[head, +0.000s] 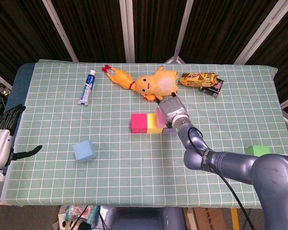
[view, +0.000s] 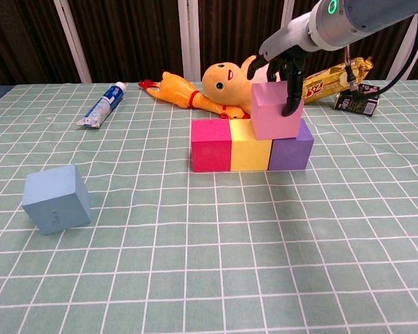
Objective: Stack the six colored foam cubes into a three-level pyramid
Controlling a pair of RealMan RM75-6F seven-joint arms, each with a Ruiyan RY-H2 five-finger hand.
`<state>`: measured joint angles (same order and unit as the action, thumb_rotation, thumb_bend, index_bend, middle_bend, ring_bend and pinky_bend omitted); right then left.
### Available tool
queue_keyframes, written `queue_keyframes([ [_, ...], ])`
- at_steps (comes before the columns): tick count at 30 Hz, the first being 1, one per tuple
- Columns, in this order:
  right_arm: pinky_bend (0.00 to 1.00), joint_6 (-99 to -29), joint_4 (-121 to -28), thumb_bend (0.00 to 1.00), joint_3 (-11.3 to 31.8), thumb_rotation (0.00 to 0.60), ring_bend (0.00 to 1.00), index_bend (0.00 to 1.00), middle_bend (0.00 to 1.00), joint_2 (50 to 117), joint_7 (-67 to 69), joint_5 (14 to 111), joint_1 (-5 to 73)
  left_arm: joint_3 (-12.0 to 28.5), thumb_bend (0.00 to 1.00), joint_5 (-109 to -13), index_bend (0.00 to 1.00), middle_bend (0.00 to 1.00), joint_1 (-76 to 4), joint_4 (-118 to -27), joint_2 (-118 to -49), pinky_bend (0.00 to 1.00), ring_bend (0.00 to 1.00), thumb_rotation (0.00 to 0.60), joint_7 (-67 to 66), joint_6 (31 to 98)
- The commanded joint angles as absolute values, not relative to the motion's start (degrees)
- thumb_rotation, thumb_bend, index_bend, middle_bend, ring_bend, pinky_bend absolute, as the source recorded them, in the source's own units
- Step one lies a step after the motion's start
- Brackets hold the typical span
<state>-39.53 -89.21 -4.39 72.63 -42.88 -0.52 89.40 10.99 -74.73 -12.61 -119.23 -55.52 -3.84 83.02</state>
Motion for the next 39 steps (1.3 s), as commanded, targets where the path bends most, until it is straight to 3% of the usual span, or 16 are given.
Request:
queue_keyframes([
  [1, 0.0, -39.48, -89.23, 0.27, -4.57, 0.6, 0.29, 0.0, 0.38, 72.69, -42.88, -0.69, 89.44, 10.98, 0.11, -74.69, 0.0, 0.02, -12.61, -119.22, -55.52, 0.02, 0.0, 0.6, -3.83, 83.01],
  [7, 0.0, -39.38, -89.35, 0.27, -5.02, 0.6, 0.29, 0.0, 0.36, 72.77, -42.92, -1.12, 89.57, 10.98, 0.11, -74.73, 0.0, 0.02, -12.6, -119.22, -55.52, 0.02, 0.0, 0.6, -3.84, 83.05],
  [19, 0.0, -40.72, -89.68, 0.27, -4.99, 0.6, 0.26, 0.0, 0.19, 72.96, -42.34, 0.09, 89.2, 10.97, 0.11, -74.84, 0.0, 0.02, -12.56, -119.33, -55.49, 0.02, 0.0, 0.6, -3.89, 83.16],
  [30, 0.0, -44.97, -93.91, 0.27, -6.53, 0.6, 0.09, 0.0, 0.05, 70.81, -44.76, -0.52, 89.41, 10.94, 0.11, -74.71, 0.0, 0.02, -12.55, -119.23, -55.36, 0.02, 0.0, 0.6, -3.6, 82.97],
  [39, 0.0, -49.57, -102.02, 0.27, -7.09, 0.6, 0.03, 0.0, 0.0, 63.64, -42.65, 2.8, 85.72, 10.59, 0.11, -75.31, 0.0, 0.02, -12.35, -119.45, -55.2, 0.02, 0.0, 0.6, -3.61, 83.05],
])
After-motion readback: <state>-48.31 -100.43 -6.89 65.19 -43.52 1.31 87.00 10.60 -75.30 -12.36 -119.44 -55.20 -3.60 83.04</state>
